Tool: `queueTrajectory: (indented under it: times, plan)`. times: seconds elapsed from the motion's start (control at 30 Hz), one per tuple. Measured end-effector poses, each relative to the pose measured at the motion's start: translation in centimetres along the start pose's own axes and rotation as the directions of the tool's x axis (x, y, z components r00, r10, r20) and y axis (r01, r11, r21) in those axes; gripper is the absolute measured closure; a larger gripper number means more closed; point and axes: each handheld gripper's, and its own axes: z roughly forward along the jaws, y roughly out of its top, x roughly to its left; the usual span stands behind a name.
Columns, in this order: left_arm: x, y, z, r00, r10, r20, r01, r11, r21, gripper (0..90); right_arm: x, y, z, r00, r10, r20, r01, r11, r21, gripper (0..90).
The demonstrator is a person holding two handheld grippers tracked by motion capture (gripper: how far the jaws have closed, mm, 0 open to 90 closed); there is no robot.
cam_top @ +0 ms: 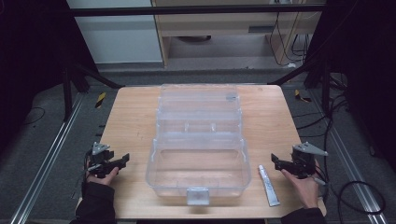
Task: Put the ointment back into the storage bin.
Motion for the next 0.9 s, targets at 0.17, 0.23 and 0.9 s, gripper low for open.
queueTrajectory:
  times: [0.17, 0.23, 0.9]
  plan:
    - [-0.1, 0.0, 0.0, 1.0, 0.006, -0.001, -0.006, 1.0, 0.002, 30.0, 0.3, 0.1, -0.4, 0.9999, -0.005, 0.016, 0.005, 1.0, 0.014, 15.9]
    - [-0.1, -0.1, -0.1, 1.0, 0.005, -0.001, -0.005, 1.0, 0.003, 29.8, 0.4, 0.0, -0.4, 1.0, -0.007, 0.005, 0.006, 1.0, 0.026, 16.5]
    - [-0.3, -0.1, 0.0, 0.9999, 0.012, 0.007, -0.013, 0.9997, 0.02, 29.3, 3.5, 4.2, -2.9, 0.9873, -0.134, -0.086, 0.146, 0.977, 0.157, 22.8]
